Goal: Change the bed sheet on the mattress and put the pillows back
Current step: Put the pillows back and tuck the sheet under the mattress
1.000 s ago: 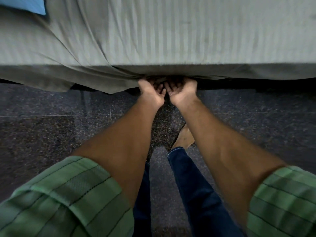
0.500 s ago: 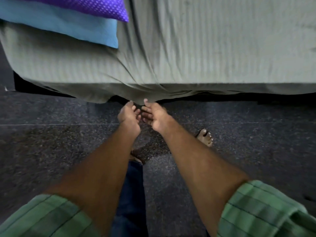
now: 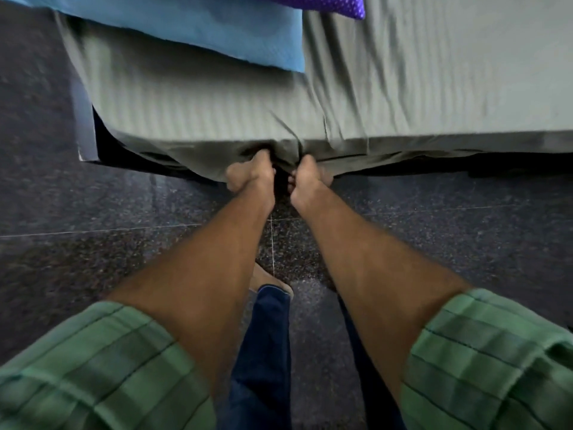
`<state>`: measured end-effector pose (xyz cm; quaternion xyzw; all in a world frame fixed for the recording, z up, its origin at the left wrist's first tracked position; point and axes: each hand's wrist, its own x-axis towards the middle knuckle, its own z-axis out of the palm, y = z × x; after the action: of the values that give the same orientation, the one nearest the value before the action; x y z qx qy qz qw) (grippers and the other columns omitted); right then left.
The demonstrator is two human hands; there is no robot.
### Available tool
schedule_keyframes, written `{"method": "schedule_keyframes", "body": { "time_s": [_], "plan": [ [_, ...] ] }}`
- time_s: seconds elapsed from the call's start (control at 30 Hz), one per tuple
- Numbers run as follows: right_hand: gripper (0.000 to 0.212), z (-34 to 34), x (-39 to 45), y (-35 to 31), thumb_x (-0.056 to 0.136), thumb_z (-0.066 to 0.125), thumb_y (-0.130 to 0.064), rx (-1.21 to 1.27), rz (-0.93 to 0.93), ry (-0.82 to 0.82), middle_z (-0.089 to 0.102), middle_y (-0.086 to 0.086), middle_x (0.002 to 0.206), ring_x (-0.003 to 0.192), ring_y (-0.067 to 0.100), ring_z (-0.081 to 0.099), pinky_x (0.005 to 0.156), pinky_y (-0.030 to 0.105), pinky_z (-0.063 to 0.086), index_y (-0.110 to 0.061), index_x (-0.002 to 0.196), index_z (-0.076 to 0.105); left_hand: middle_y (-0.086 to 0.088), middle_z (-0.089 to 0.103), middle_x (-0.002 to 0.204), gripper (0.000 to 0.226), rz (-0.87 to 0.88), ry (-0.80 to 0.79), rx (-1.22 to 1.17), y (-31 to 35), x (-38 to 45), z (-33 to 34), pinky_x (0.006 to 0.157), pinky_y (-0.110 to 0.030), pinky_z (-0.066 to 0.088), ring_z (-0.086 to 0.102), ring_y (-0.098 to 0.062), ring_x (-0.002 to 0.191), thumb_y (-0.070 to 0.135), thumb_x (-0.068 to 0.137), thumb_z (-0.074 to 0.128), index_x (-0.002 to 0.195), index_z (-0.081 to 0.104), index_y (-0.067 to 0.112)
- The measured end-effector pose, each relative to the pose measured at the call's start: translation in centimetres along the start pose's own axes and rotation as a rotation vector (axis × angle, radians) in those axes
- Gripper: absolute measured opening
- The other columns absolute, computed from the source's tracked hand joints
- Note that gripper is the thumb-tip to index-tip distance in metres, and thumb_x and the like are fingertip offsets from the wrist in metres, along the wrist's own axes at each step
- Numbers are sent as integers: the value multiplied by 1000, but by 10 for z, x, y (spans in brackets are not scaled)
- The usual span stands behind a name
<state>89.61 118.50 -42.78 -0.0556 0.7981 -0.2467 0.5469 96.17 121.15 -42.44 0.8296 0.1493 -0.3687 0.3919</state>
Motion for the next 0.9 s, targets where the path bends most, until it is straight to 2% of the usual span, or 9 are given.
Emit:
{"method": "schedule_keyframes", "body": {
  "time_s": [0.1,0.23,0.3,0.37,0.47,0.53,0.63,0.8,0.9],
  "plan": [
    [46,6,5,19,64,58,-31,-156,-28,54,73,19,98,71,29,65,65,38,56,-3,98,71,-1,74,66,45,-19,42,109,-21,23,-13,55,-35,64,71,-15,54,48,53,75,78,78,10],
    [43,13,15,11,87,62,-26,-315,-24,-77,67,14,114,91,30,69,82,40,61,-3,123,64,-9,74,67,53,-65,40,123,-35,55,-4,46,-33,59,72,-23,54,47,48,67,79,76,4],
    [45,14,16,3,97,57,-24,-314,-23,-216,58,10,119,86,21,61,75,35,57,-5,138,53,-11,72,62,46,-109,9,88,-22,52,1,46,-26,51,68,-21,47,40,55,64,78,73,0],
    [39,15,13,-1,99,53,-20,-302,-1,-183,60,9,111,70,18,55,58,30,48,-5,135,56,-8,68,53,27,-137,-56,34,-6,41,-1,46,-23,48,62,-17,39,28,72,68,72,69,1],
    [34,7,11,1,102,45,-20,-205,17,-192,70,10,111,67,19,59,59,30,41,-8,131,60,-14,75,96,21,-218,-234,-176,7,24,-6,47,-21,52,72,-17,69,7,94,58,111,67,-1],
    [35,-6,11,4,101,47,-18,-70,17,-142,72,10,119,78,19,67,62,30,45,-8,132,61,-13,66,126,34,-246,-346,-325,10,15,-10,69,-23,59,68,-21,105,7,102,46,134,58,2],
    [28,-26,15,2,99,47,-9,129,9,-68,74,12,116,85,22,70,75,32,50,-3,118,67,-13,56,141,37,-352,-451,-525,10,1,-14,105,-36,48,55,-26,131,15,108,33,137,53,6],
    [33,-39,34,-5,101,42,-22,204,8,-29,69,6,110,104,24,66,87,35,47,-11,119,68,-10,57,144,44,-416,-547,-589,-3,6,-8,114,-42,39,56,-27,133,27,107,32,143,52,12],
    [42,-37,46,-19,105,34,-34,400,64,-131,63,8,137,125,27,59,100,39,47,-20,135,60,-11,56,145,47,-423,-584,-611,-9,9,3,120,-45,33,53,-28,135,32,104,34,143,52,12]
  ]
}}
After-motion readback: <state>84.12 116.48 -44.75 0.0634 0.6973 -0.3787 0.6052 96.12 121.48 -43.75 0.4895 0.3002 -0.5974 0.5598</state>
